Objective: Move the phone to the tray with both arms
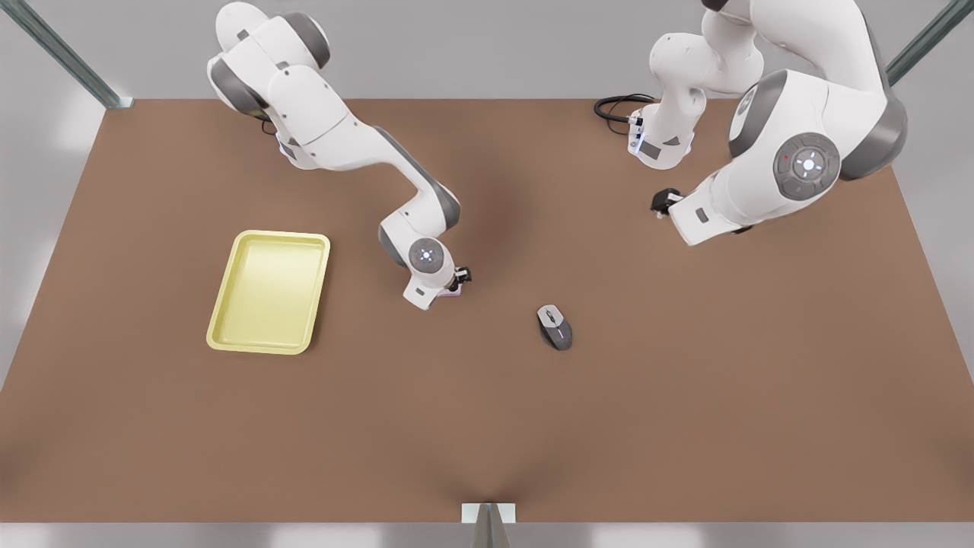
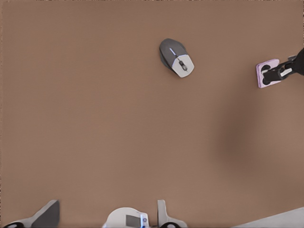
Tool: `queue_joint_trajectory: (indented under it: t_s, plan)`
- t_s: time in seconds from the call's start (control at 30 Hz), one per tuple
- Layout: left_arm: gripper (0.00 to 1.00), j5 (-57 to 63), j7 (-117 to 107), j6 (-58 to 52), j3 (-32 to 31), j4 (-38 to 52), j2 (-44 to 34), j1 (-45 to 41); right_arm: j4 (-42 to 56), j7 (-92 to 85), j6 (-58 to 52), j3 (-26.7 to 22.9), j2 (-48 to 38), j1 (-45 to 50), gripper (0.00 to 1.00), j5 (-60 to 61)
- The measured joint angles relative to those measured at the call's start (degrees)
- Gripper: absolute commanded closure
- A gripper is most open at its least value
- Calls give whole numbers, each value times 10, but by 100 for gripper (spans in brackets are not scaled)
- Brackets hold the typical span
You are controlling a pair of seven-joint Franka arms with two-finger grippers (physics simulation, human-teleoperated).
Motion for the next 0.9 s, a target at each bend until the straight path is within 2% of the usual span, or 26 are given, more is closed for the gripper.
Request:
queue_joint_trajectory:
  t_s: [0.57,0.63,0.8,0.9]
  plan:
    - [0,6,26,-28,15,0,-1,8,-14,1,39,0,13,4,1,-2]
    - [0,6,28,-28,14,0,-2,8,-13,1,40,0,13,4,20,-2]
    - [0,7,30,-30,14,0,-2,8,-11,-3,40,0,4,3,22,0]
    - [0,7,32,-30,14,0,-2,8,-5,-5,33,-3,-31,-10,22,0]
